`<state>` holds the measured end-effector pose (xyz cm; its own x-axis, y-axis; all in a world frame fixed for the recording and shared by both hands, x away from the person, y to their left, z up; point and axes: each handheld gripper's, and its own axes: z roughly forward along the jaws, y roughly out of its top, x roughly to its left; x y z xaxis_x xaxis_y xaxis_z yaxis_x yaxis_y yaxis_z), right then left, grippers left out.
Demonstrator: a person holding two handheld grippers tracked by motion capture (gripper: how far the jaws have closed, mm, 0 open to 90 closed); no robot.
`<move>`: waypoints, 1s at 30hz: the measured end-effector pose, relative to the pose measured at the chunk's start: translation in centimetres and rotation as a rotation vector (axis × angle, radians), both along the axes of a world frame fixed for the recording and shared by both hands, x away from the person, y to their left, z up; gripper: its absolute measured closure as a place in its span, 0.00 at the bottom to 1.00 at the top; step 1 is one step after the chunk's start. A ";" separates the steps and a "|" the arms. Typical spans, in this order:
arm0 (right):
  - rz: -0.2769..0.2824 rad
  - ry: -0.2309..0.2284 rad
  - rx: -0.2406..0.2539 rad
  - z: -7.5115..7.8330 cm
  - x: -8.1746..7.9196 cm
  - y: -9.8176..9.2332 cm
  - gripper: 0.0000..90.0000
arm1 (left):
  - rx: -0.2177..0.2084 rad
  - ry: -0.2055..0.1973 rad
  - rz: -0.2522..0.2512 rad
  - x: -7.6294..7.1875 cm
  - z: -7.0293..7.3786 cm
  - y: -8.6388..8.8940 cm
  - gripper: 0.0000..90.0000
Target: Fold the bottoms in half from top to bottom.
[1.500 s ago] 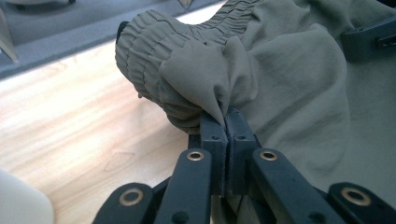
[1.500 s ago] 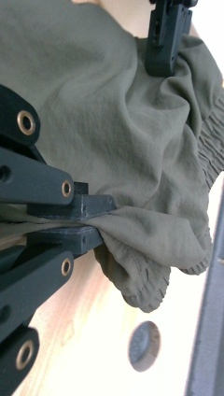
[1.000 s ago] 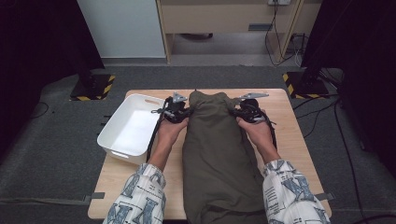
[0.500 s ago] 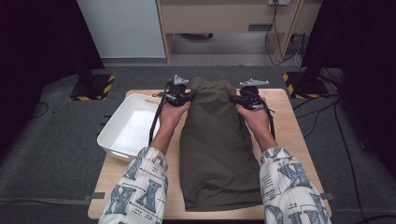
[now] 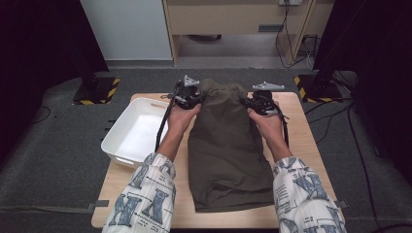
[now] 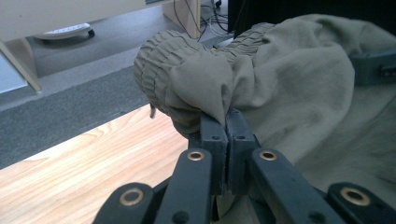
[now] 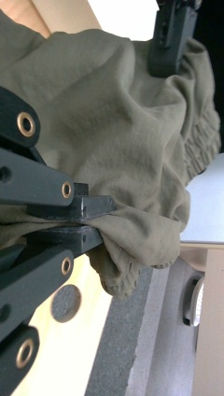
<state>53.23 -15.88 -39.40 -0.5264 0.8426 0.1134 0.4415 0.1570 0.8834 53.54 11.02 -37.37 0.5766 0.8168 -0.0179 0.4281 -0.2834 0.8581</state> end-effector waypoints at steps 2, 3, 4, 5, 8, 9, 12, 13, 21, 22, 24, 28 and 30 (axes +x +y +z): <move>0.000 0.003 0.013 -0.3 -0.7 -0.5 0.97 | -0.006 -0.001 -0.003 -0.5 0.0 -0.1 0.98; 0.005 0.005 0.017 -0.5 -1.0 -0.7 0.98 | 0.000 -0.003 -0.008 -0.7 0.0 -0.2 0.98; 0.007 0.006 0.018 -0.6 -1.3 -0.9 0.97 | 0.001 -0.001 -0.010 -0.9 -0.1 -0.3 0.98; 0.008 0.004 0.022 -0.6 -1.5 -1.1 0.97 | 0.008 -0.003 -0.015 -0.9 0.0 -0.4 0.98; 0.005 0.000 0.022 -0.3 -1.6 -1.1 0.97 | -0.007 -0.003 -0.007 -0.5 0.1 -0.4 0.98; 0.003 0.001 0.021 -0.2 -1.4 -1.1 0.97 | -0.007 -0.003 -0.007 -0.3 0.2 -0.4 0.98; -0.008 0.006 0.013 0.5 -0.6 -0.9 0.98 | -0.009 -0.009 -0.006 0.6 0.6 -0.4 0.98; -0.011 0.004 0.014 0.7 -0.4 -0.9 0.97 | -0.017 -0.002 -0.002 0.9 0.8 -0.3 0.98; -0.014 -0.030 0.022 2.2 -0.3 -1.0 0.97 | -0.027 -0.042 -0.019 0.1 1.9 -0.3 0.98; -0.015 -0.025 0.023 1.9 -0.6 -1.0 0.97 | -0.023 -0.045 -0.020 -0.2 1.8 -0.4 0.98; -0.011 -0.028 0.011 1.5 -1.2 -1.0 0.97 | -0.025 -0.045 -0.025 -0.9 1.5 -0.5 0.98; -0.003 -0.018 0.011 0.6 -2.4 -1.2 0.97 | -0.024 -0.045 -0.035 -2.1 0.6 -0.4 0.98; 0.001 -0.019 0.008 0.5 -2.6 -1.2 0.97 | -0.027 -0.045 -0.033 -2.3 0.4 -0.3 0.98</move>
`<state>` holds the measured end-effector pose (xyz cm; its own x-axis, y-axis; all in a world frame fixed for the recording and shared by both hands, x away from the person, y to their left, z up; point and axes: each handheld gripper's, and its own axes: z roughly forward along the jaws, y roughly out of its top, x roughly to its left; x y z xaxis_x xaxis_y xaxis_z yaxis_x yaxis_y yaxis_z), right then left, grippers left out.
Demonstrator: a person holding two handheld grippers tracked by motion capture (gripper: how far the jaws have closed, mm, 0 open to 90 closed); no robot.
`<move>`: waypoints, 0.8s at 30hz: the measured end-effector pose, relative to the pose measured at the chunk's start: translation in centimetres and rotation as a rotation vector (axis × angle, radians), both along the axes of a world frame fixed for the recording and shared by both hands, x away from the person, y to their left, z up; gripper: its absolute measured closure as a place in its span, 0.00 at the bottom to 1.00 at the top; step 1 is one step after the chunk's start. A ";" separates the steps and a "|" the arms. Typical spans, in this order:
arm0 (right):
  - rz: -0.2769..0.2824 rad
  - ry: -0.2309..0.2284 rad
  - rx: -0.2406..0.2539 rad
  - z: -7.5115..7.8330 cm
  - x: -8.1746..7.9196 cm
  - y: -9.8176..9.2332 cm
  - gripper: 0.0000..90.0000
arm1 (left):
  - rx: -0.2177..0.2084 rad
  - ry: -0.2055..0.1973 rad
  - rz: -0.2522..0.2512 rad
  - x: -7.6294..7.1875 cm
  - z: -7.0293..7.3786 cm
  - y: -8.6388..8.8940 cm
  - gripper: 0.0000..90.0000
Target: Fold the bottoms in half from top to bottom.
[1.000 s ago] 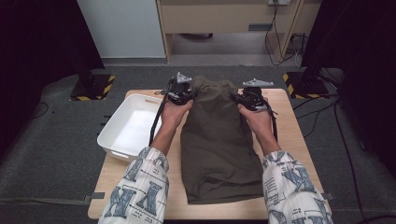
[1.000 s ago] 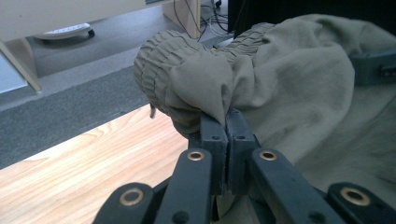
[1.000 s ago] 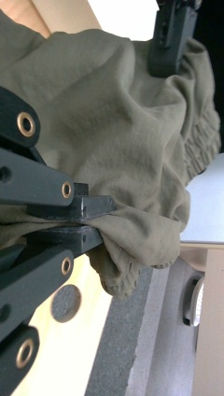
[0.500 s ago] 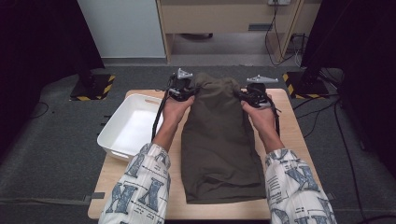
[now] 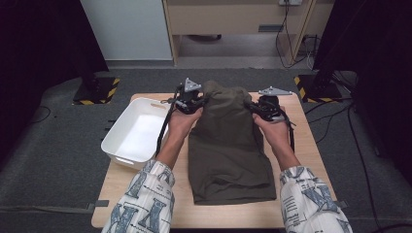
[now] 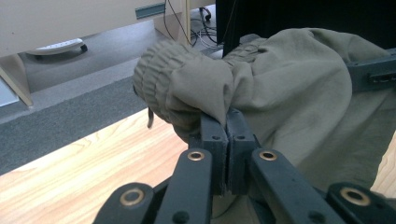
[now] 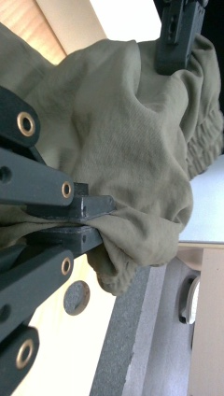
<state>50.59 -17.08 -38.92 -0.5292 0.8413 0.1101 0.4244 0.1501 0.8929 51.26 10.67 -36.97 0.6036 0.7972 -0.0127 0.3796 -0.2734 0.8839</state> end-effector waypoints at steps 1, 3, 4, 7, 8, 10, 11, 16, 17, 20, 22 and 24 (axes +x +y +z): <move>0.006 -0.001 0.005 -0.1 -0.3 0.0 0.97 | -0.002 0.006 0.003 -0.2 -0.4 0.2 0.98; 0.011 0.001 -0.003 -0.1 -0.5 0.1 0.97 | -0.011 0.005 0.007 -0.4 -0.7 0.3 0.98; 0.011 0.000 -0.003 0.0 -0.6 0.1 0.97 | -0.010 0.002 0.009 -0.5 -0.8 0.4 0.98; 0.020 -0.001 -0.008 -0.1 -0.8 0.1 0.98 | -0.009 -0.001 0.006 -0.9 -1.1 0.6 0.98; 0.025 -0.002 -0.012 -0.1 -0.9 0.1 0.98 | -0.007 -0.001 0.003 -1.1 -1.2 0.6 0.98; 0.028 -0.003 -0.006 -0.3 -1.2 0.1 0.98 | -0.003 -0.006 0.001 -1.3 -1.3 0.7 0.98; 0.031 -0.004 -0.006 -0.4 -1.4 0.1 0.97 | -0.008 -0.007 0.001 -1.5 -1.4 0.7 0.98; 0.046 -0.014 -0.007 -0.9 -2.6 0.1 0.97 | -0.023 -0.007 -0.018 -2.5 -2.5 1.0 0.98; 0.051 -0.017 -0.015 -1.2 -2.9 0.1 0.97 | -0.021 -0.004 -0.025 -2.7 -2.8 1.1 0.98; 0.054 -0.008 -0.027 -2.1 -3.3 0.0 0.97 | -0.015 0.003 -0.031 -3.0 -3.6 1.1 0.98; 0.059 -0.003 -0.028 -2.7 -3.5 0.0 0.97 | -0.017 0.004 -0.032 -3.2 -4.0 1.1 0.98; 0.062 -0.001 -0.031 -3.1 -3.7 -0.1 0.97 | -0.015 0.008 -0.035 -3.4 -4.5 1.1 0.98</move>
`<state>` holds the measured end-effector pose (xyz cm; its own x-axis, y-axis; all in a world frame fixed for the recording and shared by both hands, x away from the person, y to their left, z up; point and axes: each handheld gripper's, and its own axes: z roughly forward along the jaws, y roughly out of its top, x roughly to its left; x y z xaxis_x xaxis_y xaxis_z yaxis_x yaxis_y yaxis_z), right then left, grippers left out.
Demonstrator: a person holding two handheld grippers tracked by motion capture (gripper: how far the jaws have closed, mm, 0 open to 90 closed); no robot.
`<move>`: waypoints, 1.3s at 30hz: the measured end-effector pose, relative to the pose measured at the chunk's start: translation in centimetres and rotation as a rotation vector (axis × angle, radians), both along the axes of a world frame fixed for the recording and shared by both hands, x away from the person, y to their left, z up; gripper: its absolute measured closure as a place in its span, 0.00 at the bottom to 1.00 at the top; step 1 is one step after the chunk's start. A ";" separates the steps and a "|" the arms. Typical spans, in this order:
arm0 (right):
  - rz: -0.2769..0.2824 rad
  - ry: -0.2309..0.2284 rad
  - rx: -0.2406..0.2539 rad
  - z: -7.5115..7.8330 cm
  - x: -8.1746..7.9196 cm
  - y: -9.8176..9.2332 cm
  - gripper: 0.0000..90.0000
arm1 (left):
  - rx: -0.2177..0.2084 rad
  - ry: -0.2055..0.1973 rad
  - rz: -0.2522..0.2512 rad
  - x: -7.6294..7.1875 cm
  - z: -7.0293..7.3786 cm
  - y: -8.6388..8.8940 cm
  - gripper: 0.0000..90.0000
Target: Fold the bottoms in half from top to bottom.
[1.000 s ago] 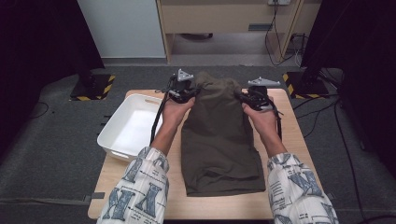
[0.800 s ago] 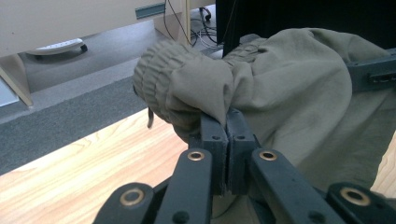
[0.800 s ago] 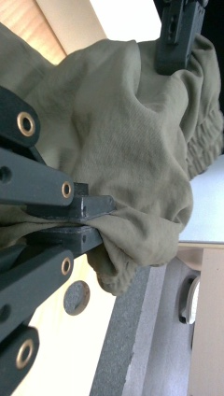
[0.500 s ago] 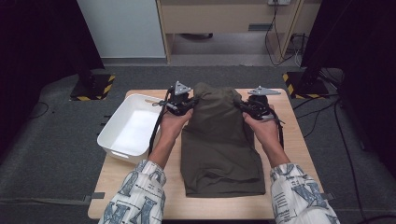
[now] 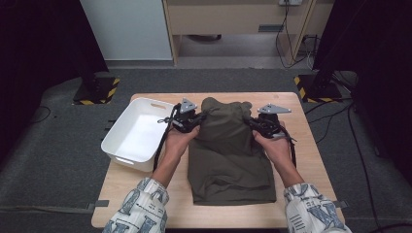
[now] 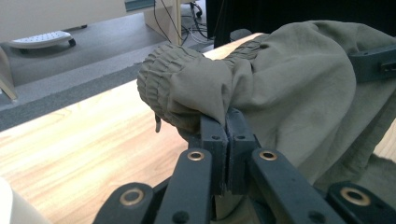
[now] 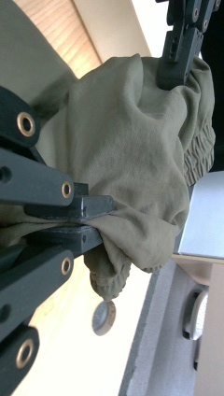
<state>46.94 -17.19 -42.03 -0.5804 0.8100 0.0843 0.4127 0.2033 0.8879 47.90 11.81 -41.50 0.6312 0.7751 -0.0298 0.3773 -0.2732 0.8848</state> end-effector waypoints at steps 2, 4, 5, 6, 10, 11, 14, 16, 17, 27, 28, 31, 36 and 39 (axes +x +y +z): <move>0.004 0.004 -0.009 -0.5 -0.2 -0.1 0.97 | -0.001 0.003 -0.005 -0.3 -0.5 0.0 0.98; 0.006 0.007 -0.018 -0.8 -0.5 -0.2 0.97 | 0.007 0.000 -0.012 -0.7 -0.9 -0.1 0.98; 0.010 0.007 -0.021 -1.0 -0.6 -0.2 0.97 | 0.005 -0.001 -0.013 -0.8 -1.1 -0.1 0.98; 0.013 0.006 -0.027 -1.1 -0.7 -0.2 0.97 | 0.004 0.002 -0.016 -1.0 -1.3 -0.2 0.98; 0.014 0.015 -0.027 -2.0 -1.2 -0.4 0.97 | 0.001 0.018 -0.024 -1.3 -2.4 -0.1 0.98; 0.018 0.023 -0.025 -2.3 -1.3 -0.5 0.97 | -0.003 0.026 -0.023 -1.3 -2.8 -0.1 0.98; 0.022 0.034 -0.026 -3.0 -1.6 -0.4 0.97 | 0.004 0.035 -0.025 -1.5 -3.5 -0.1 0.98; 0.025 0.034 -0.035 -3.3 -1.8 -0.5 0.97 | 0.006 0.035 -0.030 -1.8 -3.8 -0.1 0.98; 0.027 0.037 -0.036 -3.5 -1.9 -0.5 0.97 | 0.006 0.035 -0.033 -1.9 -3.9 -0.1 0.98; 0.043 0.055 -0.062 -6.1 -3.8 0.0 0.95 | 0.014 0.073 -0.055 -3.2 -6.9 0.2 0.97; 0.039 0.053 -0.070 -6.4 -3.9 0.0 0.92 | 0.010 0.075 -0.061 -3.4 -7.2 0.3 0.97; 0.036 0.062 -0.075 -6.9 -4.3 0.0 0.86 | 0.021 0.081 -0.073 -3.8 -7.7 0.3 0.95; 0.020 0.071 -0.058 -7.2 -4.9 -0.3 0.78 | 0.014 0.099 -0.084 -4.2 -8.3 0.3 0.92; 0.021 0.084 -0.056 -7.5 -5.4 -0.5 0.77 | 0.031 0.106 -0.093 -4.6 -8.7 0.3 0.90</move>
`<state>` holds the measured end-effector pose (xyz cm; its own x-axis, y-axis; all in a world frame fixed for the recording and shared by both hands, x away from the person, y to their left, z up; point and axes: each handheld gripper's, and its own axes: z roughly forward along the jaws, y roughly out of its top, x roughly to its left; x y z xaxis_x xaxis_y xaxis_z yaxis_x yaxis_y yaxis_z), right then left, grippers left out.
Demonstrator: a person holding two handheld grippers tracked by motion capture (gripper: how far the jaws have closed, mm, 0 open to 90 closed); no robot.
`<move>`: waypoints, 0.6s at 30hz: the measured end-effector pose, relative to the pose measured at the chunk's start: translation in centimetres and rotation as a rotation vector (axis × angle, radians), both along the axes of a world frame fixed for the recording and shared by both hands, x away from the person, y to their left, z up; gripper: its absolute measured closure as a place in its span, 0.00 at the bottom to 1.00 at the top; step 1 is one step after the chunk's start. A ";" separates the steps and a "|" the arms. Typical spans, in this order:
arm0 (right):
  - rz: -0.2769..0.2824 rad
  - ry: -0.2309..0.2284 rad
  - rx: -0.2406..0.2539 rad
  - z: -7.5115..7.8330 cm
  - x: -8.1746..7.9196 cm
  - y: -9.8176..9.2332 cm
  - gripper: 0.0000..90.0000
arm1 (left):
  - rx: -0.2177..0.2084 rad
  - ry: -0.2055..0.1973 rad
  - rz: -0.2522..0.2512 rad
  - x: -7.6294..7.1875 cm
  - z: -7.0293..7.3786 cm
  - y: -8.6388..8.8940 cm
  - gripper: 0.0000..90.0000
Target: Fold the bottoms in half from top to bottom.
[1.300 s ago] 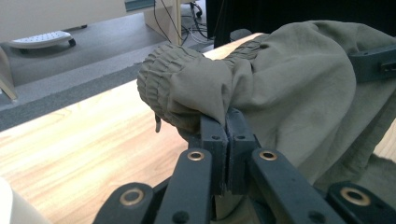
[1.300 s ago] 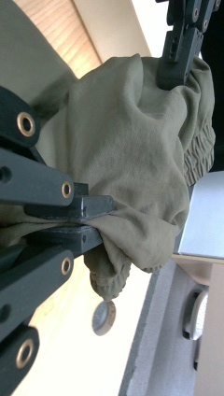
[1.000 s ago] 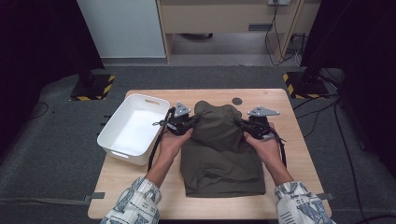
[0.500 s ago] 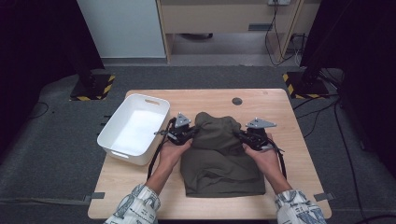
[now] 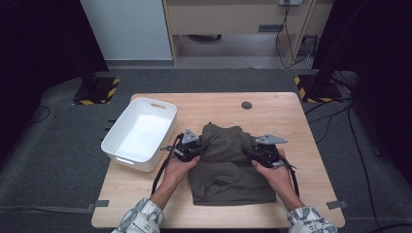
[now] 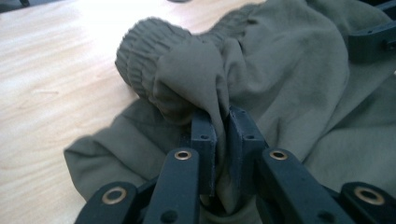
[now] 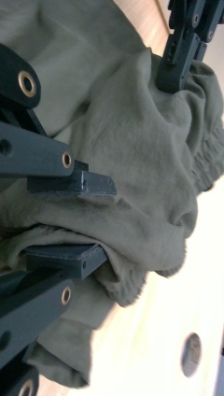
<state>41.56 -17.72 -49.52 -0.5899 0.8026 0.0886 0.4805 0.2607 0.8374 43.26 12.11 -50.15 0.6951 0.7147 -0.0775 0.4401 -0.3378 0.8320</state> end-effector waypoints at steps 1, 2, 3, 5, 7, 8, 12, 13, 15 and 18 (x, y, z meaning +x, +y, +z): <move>0.007 0.006 -0.003 -0.1 -0.2 -0.1 0.76 | 0.005 0.001 -0.002 -0.1 -0.1 0.0 0.90; 0.011 0.014 -0.004 -0.3 -0.4 -0.1 0.76 | 0.008 0.003 -0.006 -0.2 -0.2 0.0 0.90; 0.008 0.020 -0.005 -0.5 -0.6 -0.1 0.74 | 0.013 0.011 -0.010 -0.4 -0.3 0.0 0.90; 0.013 0.032 -0.011 -1.0 -1.0 -0.2 0.75 | 0.042 0.021 -0.028 -0.8 -0.7 -0.1 0.89; 0.011 0.054 -0.027 -1.7 -1.2 0.0 0.82 | 0.071 0.021 -0.037 -1.0 -1.0 -0.3 0.90; 0.018 0.072 -0.041 -2.1 -1.1 0.1 0.85 | 0.083 0.025 -0.040 -1.0 -1.2 -0.4 0.91; 0.007 0.106 -0.073 -2.9 -0.7 0.8 0.87 | 0.110 0.028 -0.031 -0.6 -2.3 -0.9 0.91; 0.000 0.105 -0.073 -3.0 -0.5 0.8 0.87 | 0.106 0.026 -0.027 -0.4 -2.4 -0.9 0.91; -0.011 0.104 -0.073 -3.1 0.1 0.9 0.88 | 0.102 0.022 -0.011 0.3 -2.5 -0.9 0.91; -0.023 0.112 -0.063 -3.2 0.8 0.9 0.88 | 0.100 0.013 0.009 0.9 -2.6 -0.9 0.90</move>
